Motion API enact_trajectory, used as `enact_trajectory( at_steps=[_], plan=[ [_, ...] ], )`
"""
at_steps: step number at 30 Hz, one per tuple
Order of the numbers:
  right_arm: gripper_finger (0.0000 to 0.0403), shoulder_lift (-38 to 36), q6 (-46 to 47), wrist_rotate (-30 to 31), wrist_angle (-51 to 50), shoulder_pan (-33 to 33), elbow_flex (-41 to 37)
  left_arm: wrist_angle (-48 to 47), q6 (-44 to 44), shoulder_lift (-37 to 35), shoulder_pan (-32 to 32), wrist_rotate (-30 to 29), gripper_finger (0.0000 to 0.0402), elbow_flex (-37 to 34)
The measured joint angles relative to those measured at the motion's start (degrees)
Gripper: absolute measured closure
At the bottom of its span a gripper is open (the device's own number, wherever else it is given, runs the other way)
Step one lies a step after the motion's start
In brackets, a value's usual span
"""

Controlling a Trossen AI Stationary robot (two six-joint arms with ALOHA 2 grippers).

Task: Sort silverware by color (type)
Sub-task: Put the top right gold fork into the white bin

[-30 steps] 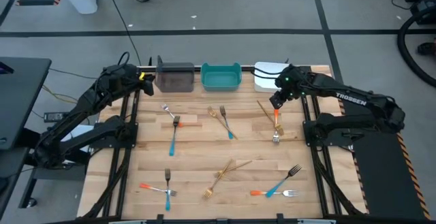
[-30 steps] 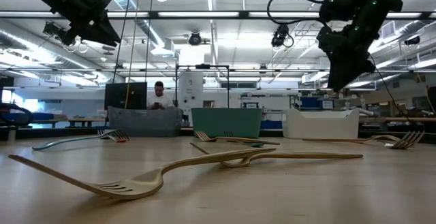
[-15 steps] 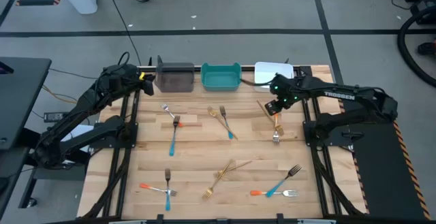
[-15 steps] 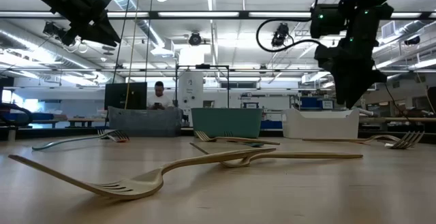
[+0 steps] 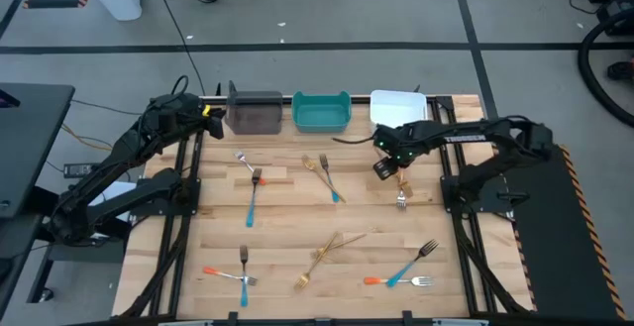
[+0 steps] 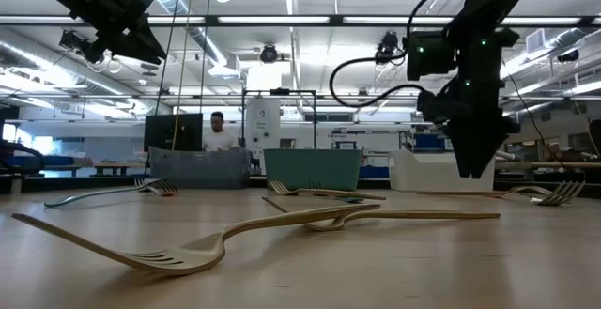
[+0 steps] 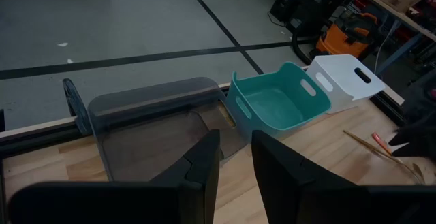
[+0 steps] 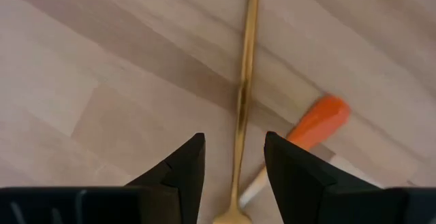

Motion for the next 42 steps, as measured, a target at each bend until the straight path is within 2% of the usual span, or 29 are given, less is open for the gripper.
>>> enact_trajectory(
  at_steps=[5,13,16,21,23,28,33,42],
  plan=[
    [0.0245,4.59,0.55,3.13,1.07,0.63,0.0,0.0,0.0,0.0,0.01,0.0,0.0306,0.0],
    [0.0255,10.36,1.1,3.15,2.18,0.86,0.46,0.0,-0.02,0.0,0.02,0.0,0.0306,0.0],
    [0.0284,10.6,1.09,3.01,2.57,1.15,0.43,0.0,-0.02,-0.01,0.01,0.0,0.0306,0.0],
    [0.037,9.04,1.05,2.86,3.75,1.46,0.05,0.0,0.07,0.0,0.0,0.0,0.0306,0.0],
    [0.0385,8.55,1.04,2.79,3.77,1.44,0.03,0.02,0.07,-0.02,0.0,0.0,0.0306,0.0],
    [0.0376,7.46,1.83,0.04,3.91,1.35,-0.1,0.0,0.02,-0.01,0.02,0.0,0.0306,0.0],
    [0.0387,4.95,5.53,-2.17,5.45,2.5,-0.17,0.03,-0.02,-0.02,0.01,0.0,0.0306,0.0],
    [0.0387,-0.05,11.0,-1.7,14.3,4.38,-0.11,0.13,-0.02,0.01,0.0,-0.01,0.0306,0.0]
  ],
)
